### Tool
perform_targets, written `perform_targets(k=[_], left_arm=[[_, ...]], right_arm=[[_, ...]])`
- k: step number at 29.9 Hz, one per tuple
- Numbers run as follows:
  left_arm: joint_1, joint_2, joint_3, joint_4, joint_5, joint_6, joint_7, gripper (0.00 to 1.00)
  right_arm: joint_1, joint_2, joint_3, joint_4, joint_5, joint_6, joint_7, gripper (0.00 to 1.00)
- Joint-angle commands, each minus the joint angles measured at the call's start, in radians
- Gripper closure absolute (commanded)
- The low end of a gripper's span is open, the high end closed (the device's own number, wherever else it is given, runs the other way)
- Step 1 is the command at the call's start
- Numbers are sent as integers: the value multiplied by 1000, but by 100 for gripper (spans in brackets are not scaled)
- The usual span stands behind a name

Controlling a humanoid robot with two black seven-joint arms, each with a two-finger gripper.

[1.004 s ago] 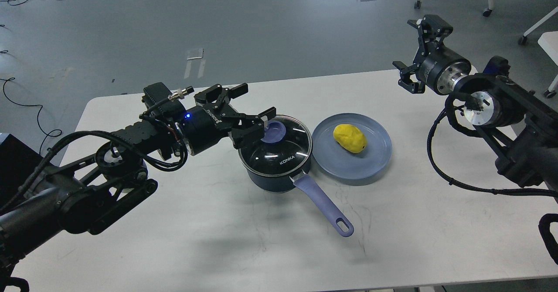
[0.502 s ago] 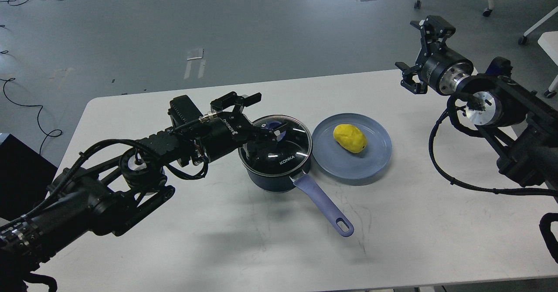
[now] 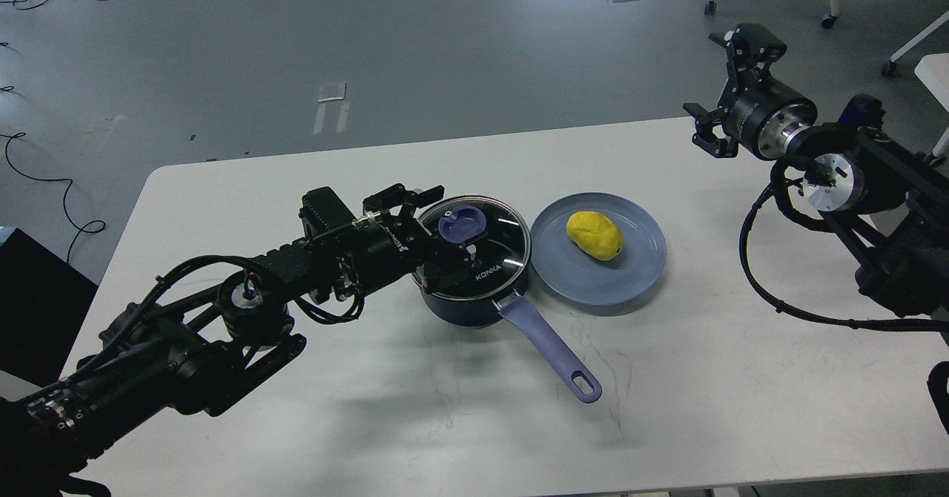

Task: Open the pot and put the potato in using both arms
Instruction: 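Grasp the lid knob with the left gripper and lift the lid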

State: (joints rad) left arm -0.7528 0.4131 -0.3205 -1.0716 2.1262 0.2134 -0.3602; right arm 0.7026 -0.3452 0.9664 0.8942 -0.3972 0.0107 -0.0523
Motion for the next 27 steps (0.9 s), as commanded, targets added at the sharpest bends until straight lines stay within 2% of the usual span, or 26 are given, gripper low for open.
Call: perform_targets(k=[1,18,27], left_arm=[[6,0,1,4,0,0,0,2],[13,-4,21,22,11,0,1,11],[10,-28,21,50,11,1,1,11]], right_arm=[[0,-1,0,0,0,0,0,0],[-6,-34,-3,5,1,0,0,0],[-6,-37,-3,6,1,0,0,0]])
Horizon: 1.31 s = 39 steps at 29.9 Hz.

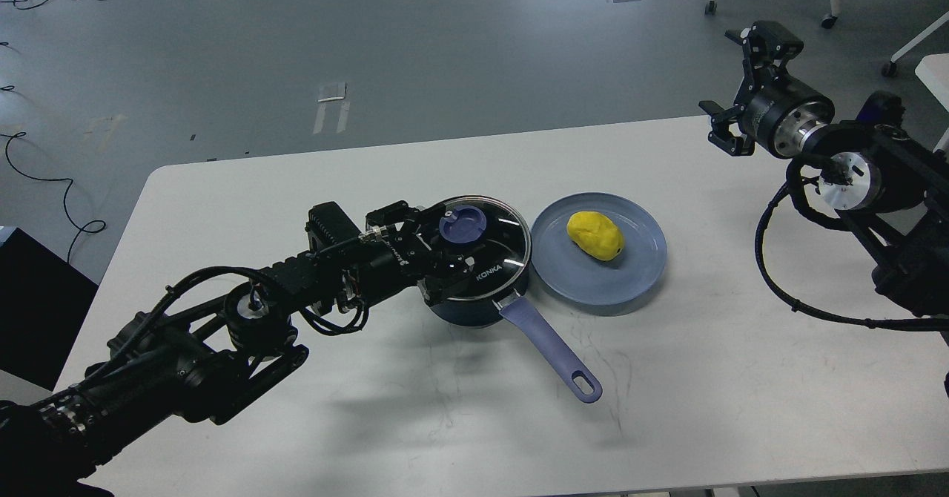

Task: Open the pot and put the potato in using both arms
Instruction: 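Grasp the lid knob with the left gripper and lift the lid, then carry the glass lid beside the pot and lower it onto the table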

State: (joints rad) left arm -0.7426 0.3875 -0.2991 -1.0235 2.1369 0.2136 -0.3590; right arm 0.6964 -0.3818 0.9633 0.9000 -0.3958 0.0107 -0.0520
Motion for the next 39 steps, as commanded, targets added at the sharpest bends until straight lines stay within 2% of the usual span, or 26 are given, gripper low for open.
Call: perform_targets(k=[1,2,3,6,7,12,20,24,27,31,34,39], left_arm=[[0,-3,0,2,-2,0,0,14],[0,-3,0,3,-2,0,0,20],[0,-3,0,3,-3,0,0,35],[-1,-3,0,8,-6,-2,3,50],[-1,-3,0,16,-6,-2,3,61],[-3,-1,0,42,-17,-2,3,79],[-12,24,-2,22,-86,1,-15,81],[-17,56,-3,-56,-94,4,-53,81],[-27,82,-6,-122,-94,4,-55,81],[-50,117,-8,-136,-117,6,-54,81],[-83,178,-9,-136,-160,13,-51,81],[-104,301,-6,-132,-155,87,-51,85]], right_arm=[[0,-2,0,0,0,0,0,0],[0,-2,0,-1,0,0,1,0],[0,-2,0,0,0,0,1,0],[0,-2,0,0,0,0,1,0],[0,-2,0,-1,0,0,1,0],[0,0,-1,-1,-2,0,1,0],[-2,0,-8,-1,-2,0,4,0],[-3,0,-9,-1,0,0,6,0],[-5,0,-9,-1,0,0,6,0],[-5,0,-9,-1,-2,0,7,0],[-5,0,-11,-1,-2,0,7,0],[-2,0,-12,2,-2,0,7,0]])
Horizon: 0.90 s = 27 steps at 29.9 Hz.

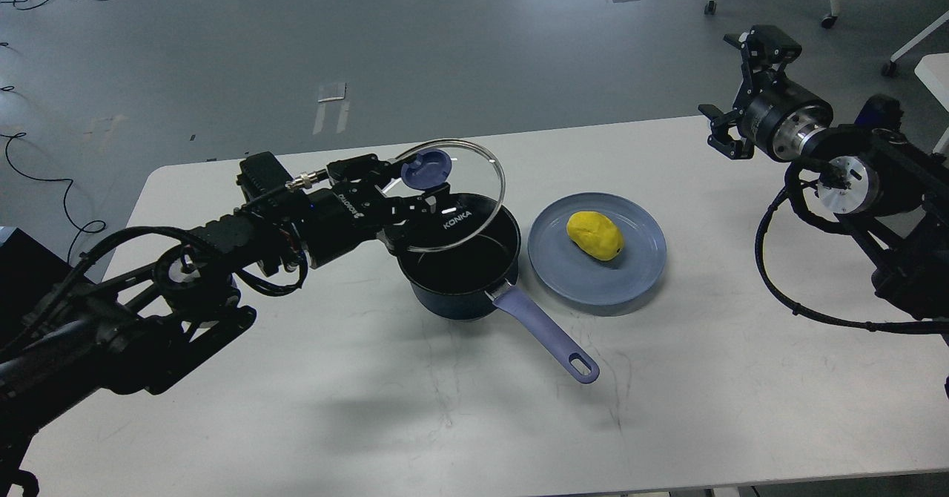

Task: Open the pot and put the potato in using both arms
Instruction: 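Carry the glass lid beside the pot and lower it onto the table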

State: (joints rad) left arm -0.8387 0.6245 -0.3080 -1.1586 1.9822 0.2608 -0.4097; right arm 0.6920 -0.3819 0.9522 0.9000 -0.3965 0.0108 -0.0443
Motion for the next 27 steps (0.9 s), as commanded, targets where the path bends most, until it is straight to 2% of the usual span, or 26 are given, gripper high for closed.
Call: perform_targets(k=[1,5,10,13,21,27], left_arm=[[-7,101,4,10,0,58,0,86],[9,187,9,16,-9,104,-1,88],[81,230,10,49,-13,201,-3,89],[111,236,9,74,-23,225,-3,89],[254,210,9,223,-123,228,-9,89],[296,161,9,309,-155,228,-23,89]], right_arm=[[1,0,-1,2,-1,0,0,0],[1,0,-1,2,1,0,0,0],[0,5,-3,0,-1,0,0,0],[1,8,-4,2,-1,0,0,0],[1,2,-4,2,-1,0,0,0],[0,2,-7,2,-1,0,0,0]])
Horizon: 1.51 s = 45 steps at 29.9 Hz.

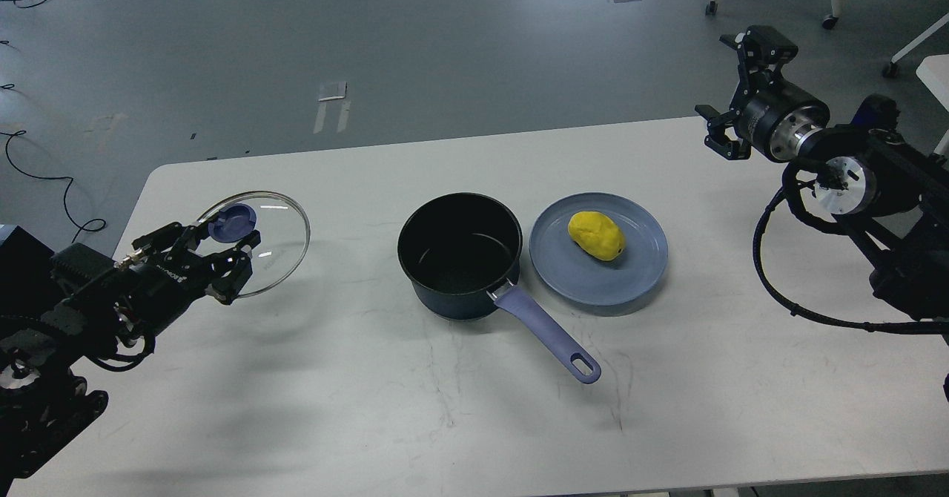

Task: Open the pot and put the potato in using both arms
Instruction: 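Carry the glass lid beside the pot and lower it onto the table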

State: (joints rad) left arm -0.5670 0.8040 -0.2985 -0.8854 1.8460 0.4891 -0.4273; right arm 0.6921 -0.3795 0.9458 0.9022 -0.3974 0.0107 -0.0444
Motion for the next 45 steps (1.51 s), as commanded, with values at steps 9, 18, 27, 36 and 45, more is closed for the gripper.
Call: perform_targets(k=[9,18,27,36,45], left_arm=[[29,-52,73,32,-50,0,-33,89],[22,-143,79,36,-48,0,-25,88],[25,-147,130,71,-48,0,-24,87],[29,-181,137,108,-67,0,-25,55],[19,-186,142,85,-212,0,-61,1]], right_arm=[[-5,-4,-2,0,0,2,0,0],[-6,-5,-2,1,0,0,0,0],[-9,-36,-1,3,2,2,0,0],[-13,-38,-1,3,2,-2,0,0],[-14,-39,1,3,2,0,0,0]])
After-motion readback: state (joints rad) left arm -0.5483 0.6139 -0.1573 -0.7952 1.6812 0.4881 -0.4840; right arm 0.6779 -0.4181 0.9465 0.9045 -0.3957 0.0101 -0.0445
